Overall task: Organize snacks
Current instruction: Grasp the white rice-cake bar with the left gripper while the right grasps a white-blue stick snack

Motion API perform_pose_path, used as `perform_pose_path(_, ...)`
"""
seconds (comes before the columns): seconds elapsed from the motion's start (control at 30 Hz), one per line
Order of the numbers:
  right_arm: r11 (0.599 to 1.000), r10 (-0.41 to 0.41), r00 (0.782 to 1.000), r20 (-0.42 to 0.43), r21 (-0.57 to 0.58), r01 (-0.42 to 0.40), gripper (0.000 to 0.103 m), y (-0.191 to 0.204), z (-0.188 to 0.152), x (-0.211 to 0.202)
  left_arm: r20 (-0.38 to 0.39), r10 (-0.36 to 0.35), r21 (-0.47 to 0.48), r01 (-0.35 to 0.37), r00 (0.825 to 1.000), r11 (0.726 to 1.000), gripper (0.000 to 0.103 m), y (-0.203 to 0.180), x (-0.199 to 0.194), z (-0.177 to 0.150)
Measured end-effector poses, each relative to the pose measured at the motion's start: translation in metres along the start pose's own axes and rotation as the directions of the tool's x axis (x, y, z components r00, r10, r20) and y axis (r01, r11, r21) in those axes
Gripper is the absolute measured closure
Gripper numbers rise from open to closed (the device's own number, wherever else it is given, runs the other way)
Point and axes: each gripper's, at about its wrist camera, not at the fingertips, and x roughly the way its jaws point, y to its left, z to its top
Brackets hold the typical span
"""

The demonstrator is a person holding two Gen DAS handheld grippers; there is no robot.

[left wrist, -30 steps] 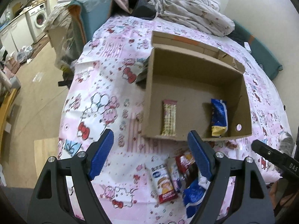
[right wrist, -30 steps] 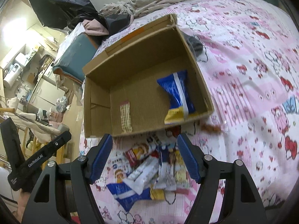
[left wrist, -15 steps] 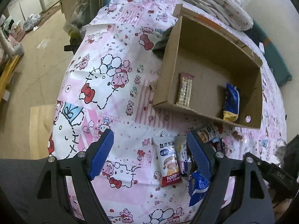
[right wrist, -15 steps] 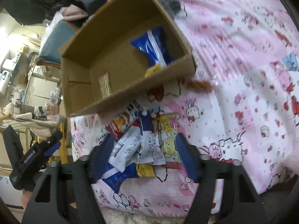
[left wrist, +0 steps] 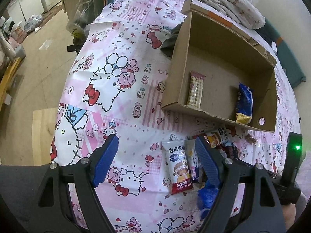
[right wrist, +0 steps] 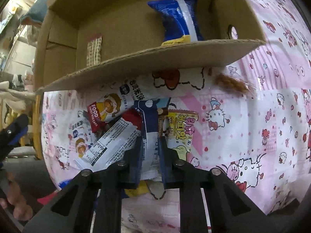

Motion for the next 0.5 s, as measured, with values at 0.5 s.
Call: perform_pose_path(0.5, 0.954, 0.245, 0.945, 0.219, 0.118, -0.275, 0.087, -0.037, -0.007, -0.065, -0.068, 0.061, 0.067, -0.056, 0.996, 0.996, 0.025, -0.021, 0.036, -0.016)
